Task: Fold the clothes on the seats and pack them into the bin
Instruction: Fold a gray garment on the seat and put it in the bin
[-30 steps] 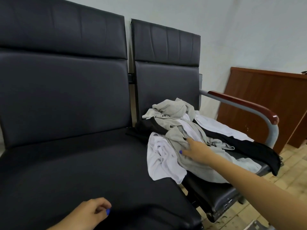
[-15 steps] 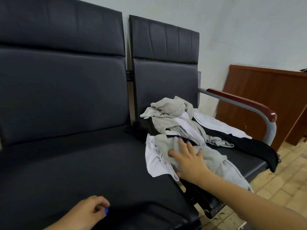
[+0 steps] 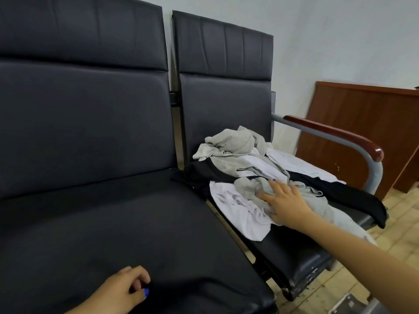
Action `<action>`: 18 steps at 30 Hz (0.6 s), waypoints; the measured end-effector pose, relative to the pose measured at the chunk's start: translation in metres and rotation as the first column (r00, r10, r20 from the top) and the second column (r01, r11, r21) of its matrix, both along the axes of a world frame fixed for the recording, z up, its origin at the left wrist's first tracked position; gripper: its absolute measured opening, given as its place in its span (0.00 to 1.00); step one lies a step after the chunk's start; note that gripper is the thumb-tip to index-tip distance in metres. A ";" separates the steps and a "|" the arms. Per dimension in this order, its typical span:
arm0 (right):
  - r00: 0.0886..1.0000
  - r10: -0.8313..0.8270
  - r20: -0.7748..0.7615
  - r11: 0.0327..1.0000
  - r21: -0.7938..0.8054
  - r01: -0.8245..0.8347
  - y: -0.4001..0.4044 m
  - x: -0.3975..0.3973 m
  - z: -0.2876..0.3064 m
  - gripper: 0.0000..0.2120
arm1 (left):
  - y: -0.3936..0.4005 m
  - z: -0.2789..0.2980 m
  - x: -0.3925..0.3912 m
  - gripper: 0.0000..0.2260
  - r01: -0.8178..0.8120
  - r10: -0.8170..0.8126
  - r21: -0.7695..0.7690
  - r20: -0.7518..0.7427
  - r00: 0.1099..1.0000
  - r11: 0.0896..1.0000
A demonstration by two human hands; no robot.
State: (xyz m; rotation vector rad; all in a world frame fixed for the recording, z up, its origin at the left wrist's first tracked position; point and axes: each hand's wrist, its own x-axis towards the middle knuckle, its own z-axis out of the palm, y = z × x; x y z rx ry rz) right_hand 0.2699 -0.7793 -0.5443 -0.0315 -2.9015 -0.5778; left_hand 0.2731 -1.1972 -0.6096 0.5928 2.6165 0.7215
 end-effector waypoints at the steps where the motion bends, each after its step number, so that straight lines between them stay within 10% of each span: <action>1: 0.996 -0.040 0.080 0.991 -0.127 0.050 -0.002 -0.001 0.007 0.35 | 0.001 -0.002 -0.001 0.06 0.006 -0.006 -0.005 0.006 1.000 1.000; 5: 0.998 -0.048 0.039 0.501 -0.863 0.057 -0.017 -0.019 0.043 0.25 | 0.001 -0.009 -0.002 0.08 -0.004 0.003 -0.013 -0.007 1.000 1.000; 9: 0.935 -0.322 -0.149 0.393 -0.919 -0.011 -0.001 -0.060 0.056 0.20 | 0.001 -0.011 -0.002 0.08 -0.009 0.009 -0.020 -0.004 1.000 1.000; 14: 0.772 -0.534 0.345 -0.194 -0.939 0.285 -0.001 -0.077 0.053 0.34 | 0.002 -0.012 -0.004 0.08 -0.003 0.003 -0.005 0.020 1.000 1.000; 18: 0.760 -0.459 0.460 -0.113 -0.879 0.463 0.003 -0.075 0.054 0.16 | 0.001 -0.012 -0.008 0.08 0.021 -0.021 0.001 0.040 0.999 1.000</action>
